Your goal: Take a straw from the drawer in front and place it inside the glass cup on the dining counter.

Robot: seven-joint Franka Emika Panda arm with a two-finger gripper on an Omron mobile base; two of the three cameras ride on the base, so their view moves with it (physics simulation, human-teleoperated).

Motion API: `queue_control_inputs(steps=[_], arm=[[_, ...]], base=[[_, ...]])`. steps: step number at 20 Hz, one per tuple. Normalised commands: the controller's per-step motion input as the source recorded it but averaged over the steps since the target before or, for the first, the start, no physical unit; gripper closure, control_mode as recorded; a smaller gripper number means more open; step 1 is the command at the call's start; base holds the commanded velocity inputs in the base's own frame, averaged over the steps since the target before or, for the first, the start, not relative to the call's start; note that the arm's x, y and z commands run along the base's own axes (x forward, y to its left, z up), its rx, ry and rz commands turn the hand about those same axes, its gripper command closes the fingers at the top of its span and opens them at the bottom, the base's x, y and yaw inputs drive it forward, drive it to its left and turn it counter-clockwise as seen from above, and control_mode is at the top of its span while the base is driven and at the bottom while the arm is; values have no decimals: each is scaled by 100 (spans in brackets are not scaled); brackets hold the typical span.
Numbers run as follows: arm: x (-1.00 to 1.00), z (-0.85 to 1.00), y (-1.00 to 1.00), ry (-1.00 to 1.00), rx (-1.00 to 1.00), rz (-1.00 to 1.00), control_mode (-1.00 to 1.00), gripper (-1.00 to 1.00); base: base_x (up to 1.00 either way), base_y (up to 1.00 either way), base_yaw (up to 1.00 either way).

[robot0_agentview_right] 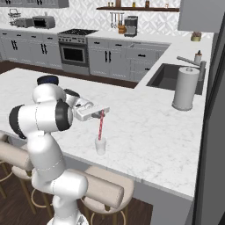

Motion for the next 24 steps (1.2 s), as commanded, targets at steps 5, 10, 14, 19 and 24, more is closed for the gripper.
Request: queue_control_inputs(steps=[5,10,14,19,24], arm=[[12,-28,1,0,-6,-2,-100,100],[10,-31,0,0,-5,0,-100,100],[0,-29,3,0,-4,0,-100,100],[0,-18,3,-4,-4,0,-100,100],[0,-25,8,-10,-7,0,-100,100]], base=[[0,0,0],[0,0,0],[0,0,0],[0,0,0],[0,0,0]])
